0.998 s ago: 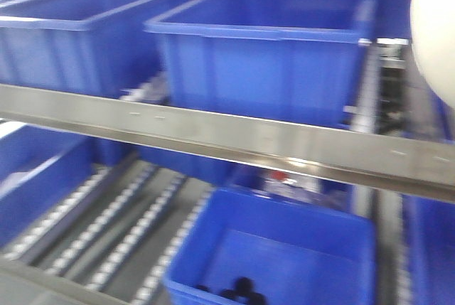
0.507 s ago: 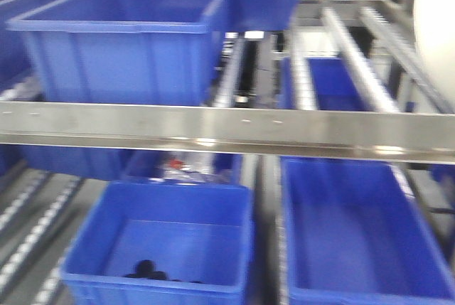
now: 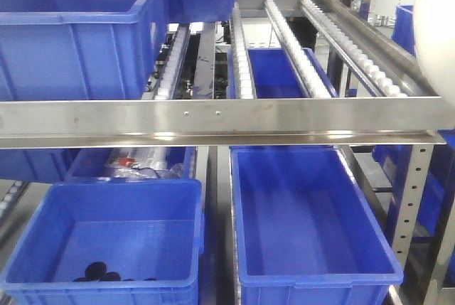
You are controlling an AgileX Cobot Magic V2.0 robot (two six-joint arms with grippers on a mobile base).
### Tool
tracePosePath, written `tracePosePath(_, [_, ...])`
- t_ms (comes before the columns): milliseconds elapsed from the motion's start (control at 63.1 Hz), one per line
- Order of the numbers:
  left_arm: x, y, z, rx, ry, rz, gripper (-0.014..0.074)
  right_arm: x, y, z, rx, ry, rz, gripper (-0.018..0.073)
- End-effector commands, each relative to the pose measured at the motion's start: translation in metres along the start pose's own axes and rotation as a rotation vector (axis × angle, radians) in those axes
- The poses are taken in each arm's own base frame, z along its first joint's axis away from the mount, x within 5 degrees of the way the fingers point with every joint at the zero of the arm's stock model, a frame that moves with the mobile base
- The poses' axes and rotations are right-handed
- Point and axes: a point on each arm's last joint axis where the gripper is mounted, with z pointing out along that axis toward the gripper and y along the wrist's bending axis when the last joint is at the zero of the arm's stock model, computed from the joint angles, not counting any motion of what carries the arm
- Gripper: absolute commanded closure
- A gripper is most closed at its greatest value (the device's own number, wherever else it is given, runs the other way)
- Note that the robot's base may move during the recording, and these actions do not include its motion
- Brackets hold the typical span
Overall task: Move white bin to right shelf second layer
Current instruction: 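Drive the base up to the shelf, bin held above the second-layer rollers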
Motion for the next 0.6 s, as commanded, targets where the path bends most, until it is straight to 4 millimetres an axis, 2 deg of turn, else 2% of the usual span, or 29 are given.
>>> tracePosePath(0, [0.0047, 0.0005, 0.0009, 0.002, -0.05, -0.009, 0.0512, -0.0163, 0.0006, -0.004, -0.002, -0.115, 0.001, 0.051])
tracePosePath(586, [0.0047, 0.0005, 0.0009, 0.002, -0.05, -0.009, 0.0512, -0.0163, 0.0006, -0.0037, -0.002, -0.114, 0.001, 0.051])
